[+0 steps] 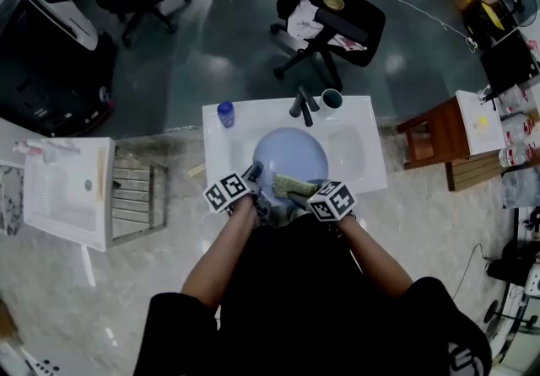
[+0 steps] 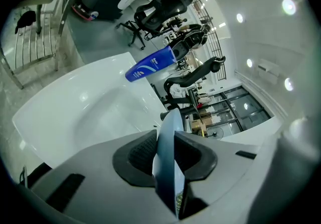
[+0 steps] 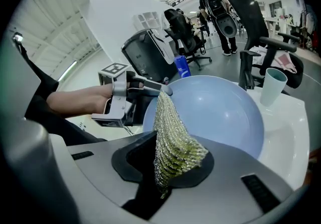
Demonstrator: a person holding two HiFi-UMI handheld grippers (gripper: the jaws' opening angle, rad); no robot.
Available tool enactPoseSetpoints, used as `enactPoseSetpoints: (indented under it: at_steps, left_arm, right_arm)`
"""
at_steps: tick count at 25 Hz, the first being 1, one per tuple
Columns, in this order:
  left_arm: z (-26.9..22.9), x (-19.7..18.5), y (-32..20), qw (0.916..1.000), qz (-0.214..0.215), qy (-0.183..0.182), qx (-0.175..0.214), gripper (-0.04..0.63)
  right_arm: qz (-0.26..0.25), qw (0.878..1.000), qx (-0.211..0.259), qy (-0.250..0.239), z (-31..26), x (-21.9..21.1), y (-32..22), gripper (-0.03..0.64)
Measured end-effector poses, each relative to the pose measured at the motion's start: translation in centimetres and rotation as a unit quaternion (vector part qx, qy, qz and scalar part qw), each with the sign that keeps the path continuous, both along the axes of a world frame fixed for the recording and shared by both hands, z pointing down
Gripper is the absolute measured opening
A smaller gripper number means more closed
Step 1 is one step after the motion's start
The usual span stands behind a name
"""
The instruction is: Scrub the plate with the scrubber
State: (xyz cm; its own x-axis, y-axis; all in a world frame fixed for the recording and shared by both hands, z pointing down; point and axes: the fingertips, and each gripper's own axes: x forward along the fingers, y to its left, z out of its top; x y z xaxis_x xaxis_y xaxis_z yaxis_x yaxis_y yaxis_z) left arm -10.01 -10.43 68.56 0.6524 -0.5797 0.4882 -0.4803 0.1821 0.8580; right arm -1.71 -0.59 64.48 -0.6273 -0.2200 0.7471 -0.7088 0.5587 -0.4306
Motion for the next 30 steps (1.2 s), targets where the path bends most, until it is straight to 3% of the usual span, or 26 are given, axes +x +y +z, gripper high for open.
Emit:
enactPoseSetpoints:
  at_steps: [10, 16, 21, 30]
  left_arm:
    - [-1.0, -1.0, 1.9, 0.9999, 0.005, -0.005, 0.014, 0.071]
    - [-1.2, -1.1, 2.9, 0.9998, 0.005, 0.006, 0.017, 0.063]
    - [-1.6, -1.0, 3.7, 0.9992, 0.013, 0.025, 0.029, 0.06]
    - [-2.4, -1.2, 4.3, 0.9974, 0.035, -0.001, 0.063, 0.054]
  right_arm:
    - [-0.008, 1.0, 0.007, -0.023, -0.6, -2.9, -0.2, 0.061]
    - [0.013, 0.999, 0.016, -0.029, -0.8, -3.4, -0.7, 0.061]
    - [0.02, 0.998, 0.013, -0.053, -1.2, -3.1, -0.4, 0.063]
    - [0.04, 0.996, 0.0, -0.077, -2.6, -0.1, -1.3, 0.063]
